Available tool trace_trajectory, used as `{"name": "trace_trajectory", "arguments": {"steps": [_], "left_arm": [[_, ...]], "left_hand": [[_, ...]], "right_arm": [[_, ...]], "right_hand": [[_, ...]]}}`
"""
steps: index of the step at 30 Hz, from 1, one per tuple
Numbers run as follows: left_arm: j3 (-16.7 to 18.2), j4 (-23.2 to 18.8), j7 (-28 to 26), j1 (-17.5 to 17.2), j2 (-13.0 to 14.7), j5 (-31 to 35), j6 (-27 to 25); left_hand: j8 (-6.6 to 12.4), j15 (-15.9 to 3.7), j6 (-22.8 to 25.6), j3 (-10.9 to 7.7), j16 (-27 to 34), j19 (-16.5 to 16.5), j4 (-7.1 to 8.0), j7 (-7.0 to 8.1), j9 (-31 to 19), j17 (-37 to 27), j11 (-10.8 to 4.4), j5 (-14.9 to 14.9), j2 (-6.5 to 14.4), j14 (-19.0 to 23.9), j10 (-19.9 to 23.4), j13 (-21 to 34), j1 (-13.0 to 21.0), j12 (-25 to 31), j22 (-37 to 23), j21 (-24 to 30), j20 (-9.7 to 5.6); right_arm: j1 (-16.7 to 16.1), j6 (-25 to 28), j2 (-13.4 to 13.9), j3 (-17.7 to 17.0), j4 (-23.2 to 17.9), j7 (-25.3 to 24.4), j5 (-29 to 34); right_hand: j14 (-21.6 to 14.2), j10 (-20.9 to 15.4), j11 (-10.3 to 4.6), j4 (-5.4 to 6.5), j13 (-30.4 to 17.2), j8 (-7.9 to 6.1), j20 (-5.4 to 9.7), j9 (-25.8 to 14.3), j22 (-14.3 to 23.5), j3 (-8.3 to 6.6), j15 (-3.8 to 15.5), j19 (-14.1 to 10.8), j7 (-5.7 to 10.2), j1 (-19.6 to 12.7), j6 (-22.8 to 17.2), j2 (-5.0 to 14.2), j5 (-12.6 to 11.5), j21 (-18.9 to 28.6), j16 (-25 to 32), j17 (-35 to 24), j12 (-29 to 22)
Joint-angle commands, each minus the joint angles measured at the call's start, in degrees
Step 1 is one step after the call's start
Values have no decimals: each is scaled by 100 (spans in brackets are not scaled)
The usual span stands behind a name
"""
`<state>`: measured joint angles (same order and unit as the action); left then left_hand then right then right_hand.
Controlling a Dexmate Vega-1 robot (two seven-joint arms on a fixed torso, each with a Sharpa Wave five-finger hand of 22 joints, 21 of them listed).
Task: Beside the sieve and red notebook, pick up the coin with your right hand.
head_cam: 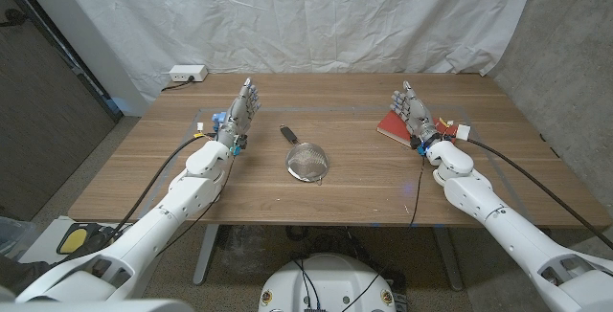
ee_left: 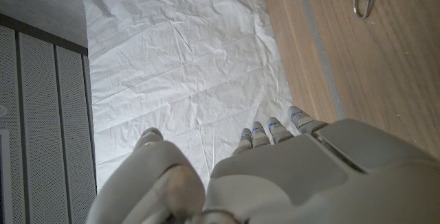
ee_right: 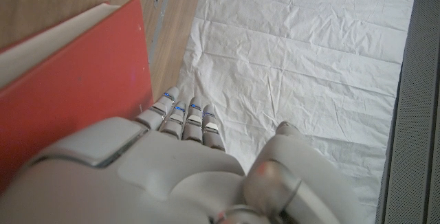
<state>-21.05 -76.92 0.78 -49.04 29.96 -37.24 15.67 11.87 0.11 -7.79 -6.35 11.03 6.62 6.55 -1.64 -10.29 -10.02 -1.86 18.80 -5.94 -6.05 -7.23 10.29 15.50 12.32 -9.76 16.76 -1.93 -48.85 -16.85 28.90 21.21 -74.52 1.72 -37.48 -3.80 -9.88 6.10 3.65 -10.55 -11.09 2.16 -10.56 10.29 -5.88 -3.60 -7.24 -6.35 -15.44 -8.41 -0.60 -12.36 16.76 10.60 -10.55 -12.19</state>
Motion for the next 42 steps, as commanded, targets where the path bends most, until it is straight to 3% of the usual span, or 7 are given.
{"name": "trace_trajectory", "arguments": {"steps": [1, 11, 23, 42], "left_arm": [[46, -393, -212, -169, 101, -13, -192], [18, -220, -33, -109, 10, -114, -138], [52, -340, -82, -128, 92, -84, -172], [33, -390, 35, -192, 156, -96, -160]], "left_hand": [[26, 16, -22, -37, 31, 29, 2, 10, -20, -28, 19, 36, 20, -29, -8, 24, 65, 31, -25, 17, -357], [24, 7, 11, -40, 31, 9, -3, 6, -20, -29, 11, 56, 59, -2, 27, 25, 87, 29, -27, -4, -350], [18, 21, 37, -41, 26, -7, -12, -7, -21, -30, 39, 76, 98, 21, 59, 27, 116, 25, -29, -31, -332], [17, 28, 108, -59, 19, -39, -41, -39, -21, -30, 58, 109, 186, 62, 125, 30, 201, 19, -31, -82, -299]], "right_arm": [[-57, -112, -49, -18, 14, 46, -64], [-151, -195, -34, -86, -133, -70, -58], [-252, -235, 8, -86, -382, -210, 48], [-736, -369, 200, -215, -1043, -572, 227]], "right_hand": [[-54, -44, 1, -20, -13, -38, 88, -21, 14, -56, 0, -56, 12, -55, -64, 0, -38, 30, 30, -5, -37], [-86, -73, 0, -43, -16, -44, 94, -22, 15, -66, 6, -93, 30, -89, -88, 15, -37, 25, 39, -2, -47], [-133, -106, -20, -76, -18, -53, 91, -22, 17, -76, 24, -136, 41, -134, -127, 31, -30, 15, 50, 0, -56], [-264, -265, -49, -137, -23, -86, 75, -23, 23, -96, 65, -239, 83, -215, -267, 64, -4, -3, 76, 2, -108]]}}
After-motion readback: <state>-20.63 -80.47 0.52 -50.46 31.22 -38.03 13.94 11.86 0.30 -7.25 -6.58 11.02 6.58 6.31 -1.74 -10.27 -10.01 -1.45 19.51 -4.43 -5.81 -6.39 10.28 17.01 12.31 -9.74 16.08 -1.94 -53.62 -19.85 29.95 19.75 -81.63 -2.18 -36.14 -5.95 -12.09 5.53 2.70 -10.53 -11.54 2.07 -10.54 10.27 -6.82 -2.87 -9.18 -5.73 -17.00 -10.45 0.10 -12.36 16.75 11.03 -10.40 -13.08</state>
